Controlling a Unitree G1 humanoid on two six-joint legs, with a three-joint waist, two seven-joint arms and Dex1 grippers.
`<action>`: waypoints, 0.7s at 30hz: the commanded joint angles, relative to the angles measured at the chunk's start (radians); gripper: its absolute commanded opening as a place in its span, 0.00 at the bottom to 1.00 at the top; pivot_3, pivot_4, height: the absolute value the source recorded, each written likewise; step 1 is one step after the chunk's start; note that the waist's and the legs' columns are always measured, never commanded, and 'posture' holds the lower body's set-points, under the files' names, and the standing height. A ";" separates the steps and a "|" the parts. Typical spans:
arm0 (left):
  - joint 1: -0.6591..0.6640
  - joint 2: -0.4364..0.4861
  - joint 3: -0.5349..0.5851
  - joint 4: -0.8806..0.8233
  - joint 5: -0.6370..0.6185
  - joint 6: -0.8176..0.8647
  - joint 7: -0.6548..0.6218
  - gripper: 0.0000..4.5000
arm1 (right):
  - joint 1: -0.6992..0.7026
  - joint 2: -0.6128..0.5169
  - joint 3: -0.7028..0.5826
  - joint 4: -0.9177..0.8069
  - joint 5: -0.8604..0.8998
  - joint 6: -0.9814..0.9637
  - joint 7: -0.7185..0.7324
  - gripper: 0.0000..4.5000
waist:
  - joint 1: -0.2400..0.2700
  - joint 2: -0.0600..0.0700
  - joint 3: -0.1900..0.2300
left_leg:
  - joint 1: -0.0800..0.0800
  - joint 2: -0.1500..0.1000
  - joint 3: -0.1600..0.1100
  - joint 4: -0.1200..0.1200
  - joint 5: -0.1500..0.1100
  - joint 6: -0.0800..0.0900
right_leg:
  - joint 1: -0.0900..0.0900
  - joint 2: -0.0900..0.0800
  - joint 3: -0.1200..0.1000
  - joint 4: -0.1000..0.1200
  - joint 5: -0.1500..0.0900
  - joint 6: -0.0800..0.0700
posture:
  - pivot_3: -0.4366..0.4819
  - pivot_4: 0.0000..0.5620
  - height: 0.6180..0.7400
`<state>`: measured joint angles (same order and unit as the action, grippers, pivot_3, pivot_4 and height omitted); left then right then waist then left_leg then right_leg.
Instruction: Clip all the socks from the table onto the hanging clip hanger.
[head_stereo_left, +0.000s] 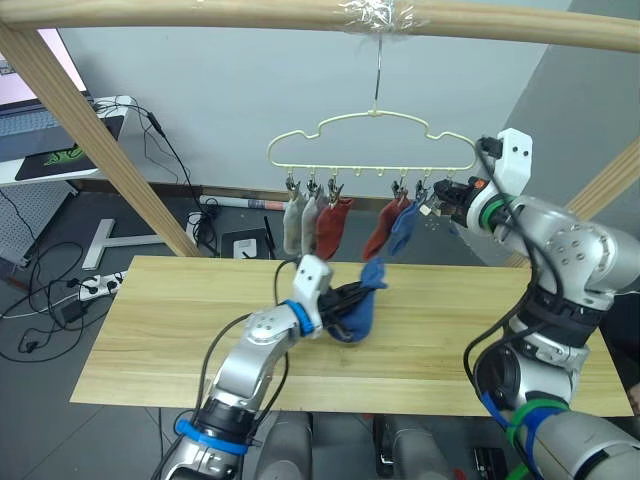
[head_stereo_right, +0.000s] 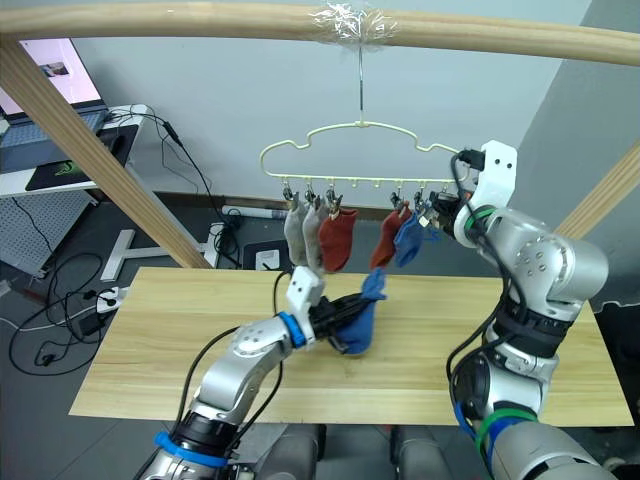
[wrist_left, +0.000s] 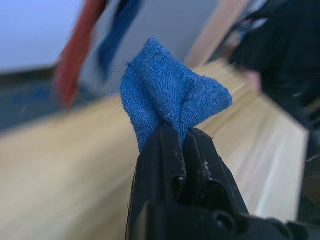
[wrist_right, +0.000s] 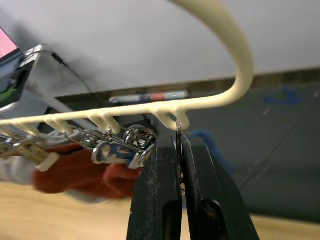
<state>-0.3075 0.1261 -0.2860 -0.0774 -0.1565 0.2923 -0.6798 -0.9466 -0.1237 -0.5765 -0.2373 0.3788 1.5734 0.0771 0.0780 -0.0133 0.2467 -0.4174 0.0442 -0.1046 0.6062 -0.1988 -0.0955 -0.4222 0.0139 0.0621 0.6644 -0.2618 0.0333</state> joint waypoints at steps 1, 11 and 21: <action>-0.062 -0.058 -0.048 -0.046 0.013 -0.042 0.026 0.01 | -0.029 0.006 -0.069 0.022 0.036 0.041 -0.045 0.00 | 0.000 0.000 0.000 | 0.000 0.000 0.000 0.000 0.000 0.000 | 0.000 0.000 0.000 0.000 0.000 0.000 | 0.70 0.42 1.00; -0.178 -0.140 -0.046 0.083 0.057 -0.088 0.127 0.01 | -0.019 -0.015 -0.086 0.035 0.195 0.041 -0.172 0.00 | -0.009 0.000 0.000 | 0.000 0.000 0.001 0.000 0.000 0.000 | 0.000 0.000 0.001 0.000 -0.001 0.001 | 0.67 0.42 1.00; -0.240 -0.153 -0.014 0.191 0.078 -0.121 0.186 0.01 | -0.005 -0.061 -0.082 0.056 0.379 0.041 -0.308 0.00 | -0.023 0.000 0.000 | -0.001 0.000 0.000 0.001 0.000 0.000 | 0.000 0.000 0.000 0.000 -0.001 0.001 | 0.66 0.42 1.00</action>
<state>-0.5289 -0.0067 -0.3060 0.1279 -0.0845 0.2034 -0.5082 -0.9590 -0.1629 -0.6458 -0.1725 0.7282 1.6068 -0.2001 0.0546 -0.0133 0.2467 -0.4182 0.0437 -0.1044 0.6069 -0.1988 -0.0952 -0.4222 0.0140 0.0626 0.6644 -0.2626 0.0347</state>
